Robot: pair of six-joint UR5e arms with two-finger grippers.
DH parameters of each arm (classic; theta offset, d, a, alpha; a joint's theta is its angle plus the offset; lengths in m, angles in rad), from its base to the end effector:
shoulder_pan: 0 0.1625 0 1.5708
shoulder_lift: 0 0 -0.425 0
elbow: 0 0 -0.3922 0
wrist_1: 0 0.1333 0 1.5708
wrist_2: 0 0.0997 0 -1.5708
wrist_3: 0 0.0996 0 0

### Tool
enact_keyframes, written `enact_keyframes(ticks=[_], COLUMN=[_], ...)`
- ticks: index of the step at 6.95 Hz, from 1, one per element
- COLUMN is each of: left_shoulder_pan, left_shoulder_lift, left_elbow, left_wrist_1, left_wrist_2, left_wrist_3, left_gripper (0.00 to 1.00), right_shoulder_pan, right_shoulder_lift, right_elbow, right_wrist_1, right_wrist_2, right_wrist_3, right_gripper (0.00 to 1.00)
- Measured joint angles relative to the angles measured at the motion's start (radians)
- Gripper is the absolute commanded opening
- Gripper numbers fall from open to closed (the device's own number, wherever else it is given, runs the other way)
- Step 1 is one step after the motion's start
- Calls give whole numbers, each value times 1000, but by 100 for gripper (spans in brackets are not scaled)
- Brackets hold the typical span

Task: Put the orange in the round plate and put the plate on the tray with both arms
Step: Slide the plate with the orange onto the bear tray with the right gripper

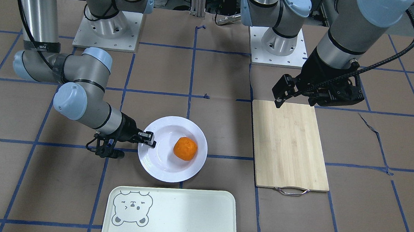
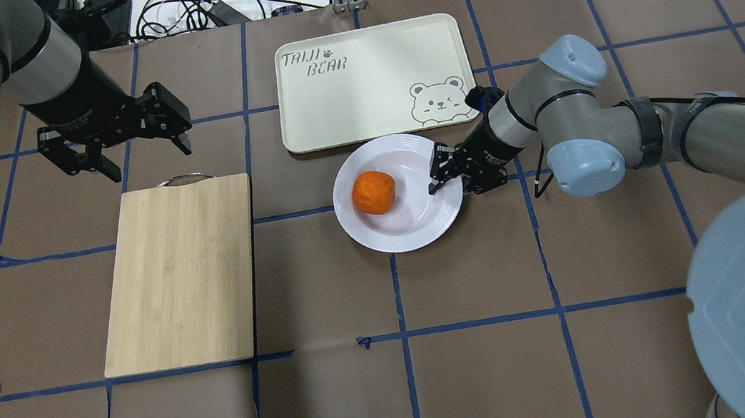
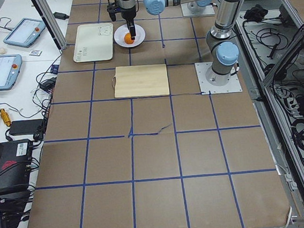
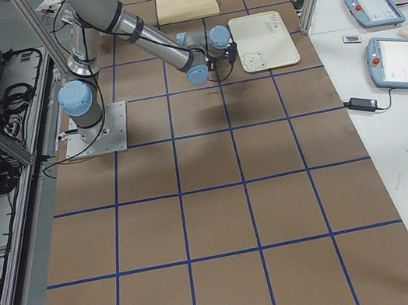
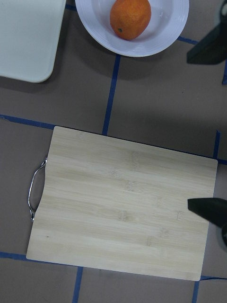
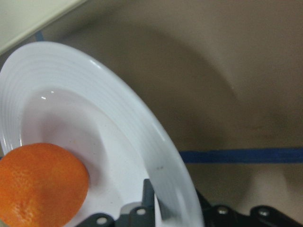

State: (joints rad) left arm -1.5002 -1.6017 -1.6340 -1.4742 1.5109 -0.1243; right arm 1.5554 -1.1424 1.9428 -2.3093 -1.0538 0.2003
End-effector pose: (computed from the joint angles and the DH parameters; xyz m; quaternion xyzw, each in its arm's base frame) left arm -0.1034 -0.5121 0.4513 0.0972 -0.9948 0.0004 0.0300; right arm 0.1741 -0.5466 0.1751 0.1119 0.9598 0.0534 0.2517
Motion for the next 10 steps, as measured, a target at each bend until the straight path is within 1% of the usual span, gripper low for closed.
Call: enact_keyframes(ticks=[2, 3, 4, 5, 6, 7, 9, 10], left_shoulder_pan=[0, 0, 0, 0, 0, 0, 0, 0], left_shoulder_lift=[-1, -1, -2, -2, -3, -3, -3, -3], left_elbow=[-1, -1, -1, -1, -1, -1, -1, -1], left_wrist_1=[0, 0, -1, -1, -1, -1, -1, 0], left_wrist_2=[0, 0, 0, 0, 0, 0, 0, 0], left_wrist_3=[0, 0, 0, 0, 0, 0, 0, 0], left_gripper=[100, 100, 100, 100, 100, 100, 100, 100], right_shoulder_pan=[2, -1, -7, -9, -10, -9, -7, -6], right_shoulder_lift=[-19, -30, -42, -42, -14, 50, 242, 307], right_elbow=[-5, -23, -60, -119, -211, -326, -567, -630], right_wrist_1=[3, 3, 3, 1, -2, -2, 6, 21], right_wrist_2=[-10, 5, 27, 41, 50, 55, 57, 57], right_wrist_3=[5, 10, 12, 16, 39, 71, 104, 116], right_gripper=[2, 2, 2, 5, 6, 7, 7, 7])
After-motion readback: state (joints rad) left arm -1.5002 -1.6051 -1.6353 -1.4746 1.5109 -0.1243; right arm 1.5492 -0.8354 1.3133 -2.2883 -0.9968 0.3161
